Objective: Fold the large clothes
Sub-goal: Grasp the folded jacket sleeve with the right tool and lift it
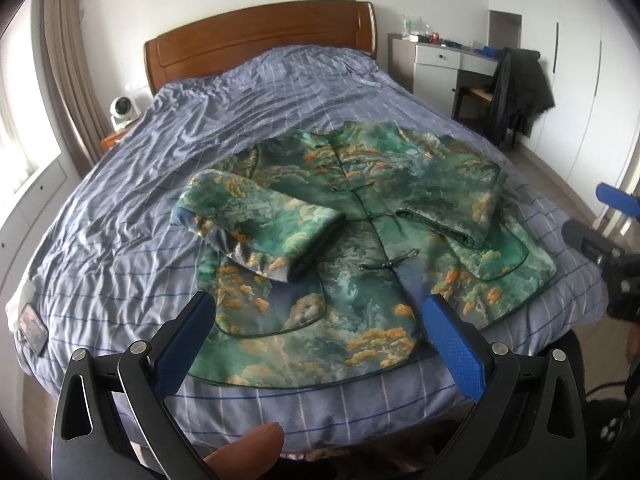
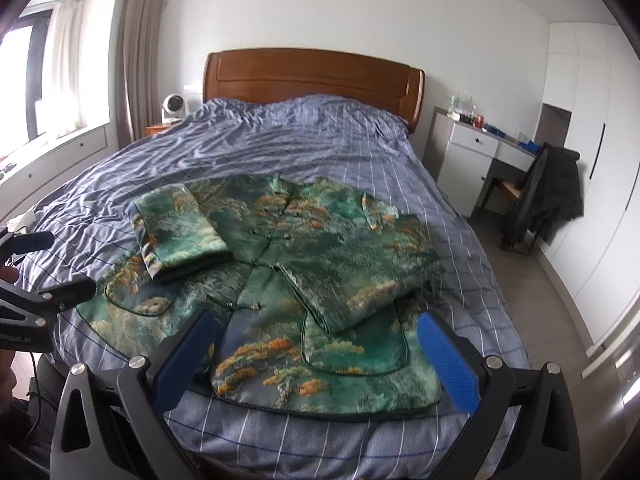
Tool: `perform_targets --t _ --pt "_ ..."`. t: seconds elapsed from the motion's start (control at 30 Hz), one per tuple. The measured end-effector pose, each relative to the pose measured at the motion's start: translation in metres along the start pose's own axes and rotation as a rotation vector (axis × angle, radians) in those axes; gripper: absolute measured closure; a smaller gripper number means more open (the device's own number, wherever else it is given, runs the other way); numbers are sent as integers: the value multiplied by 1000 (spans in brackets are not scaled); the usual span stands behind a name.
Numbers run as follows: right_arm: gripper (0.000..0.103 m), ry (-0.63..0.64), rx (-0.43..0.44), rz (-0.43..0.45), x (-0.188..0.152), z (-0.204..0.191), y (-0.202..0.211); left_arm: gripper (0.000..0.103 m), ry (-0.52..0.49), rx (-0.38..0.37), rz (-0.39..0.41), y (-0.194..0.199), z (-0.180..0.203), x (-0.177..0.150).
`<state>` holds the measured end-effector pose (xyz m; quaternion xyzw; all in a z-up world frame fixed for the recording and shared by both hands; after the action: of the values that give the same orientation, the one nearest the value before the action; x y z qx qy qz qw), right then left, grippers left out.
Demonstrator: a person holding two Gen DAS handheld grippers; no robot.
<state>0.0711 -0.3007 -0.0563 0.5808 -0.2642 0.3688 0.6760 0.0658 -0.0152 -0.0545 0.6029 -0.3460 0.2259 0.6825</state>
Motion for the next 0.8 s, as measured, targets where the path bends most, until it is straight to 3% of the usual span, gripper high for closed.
perform_targets --t 0.2,0.4,0.47,0.6,0.67,0.73,0.8 --pt "0 65 135 47 16 13 -16 0 12 8 -36 -1 -7 -5" --pt "0 231 57 -140 -4 45 -113 0 89 45 -55 -1 -29 -15" --pt "0 255 85 -195 -12 40 -138 0 119 52 -68 -3 -36 -19" --pt "1 323 223 -250 -29 0 -189 0 139 29 -75 -1 -38 -21" --pt "1 375 225 -269 -39 -12 -212 0 144 20 -78 0 -40 -22" --pt "10 407 210 -282 -46 -16 -232 0 150 8 -84 1 -41 -24" --pt "57 364 243 -317 -48 -11 -240 0 162 -7 -85 2 -44 -26"
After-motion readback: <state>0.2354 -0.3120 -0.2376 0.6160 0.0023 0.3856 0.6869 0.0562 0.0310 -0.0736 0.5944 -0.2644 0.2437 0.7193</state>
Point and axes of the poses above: each gripper's, at about its wrist camera, not at the fingertips, and y roughly against the way its jaws point, z to its right, x to its top, the point moved 9 cm from there along -y, roughly the way its jaws point, and after that the axes turned 7 degrees about -x, right-handed, at the moved point
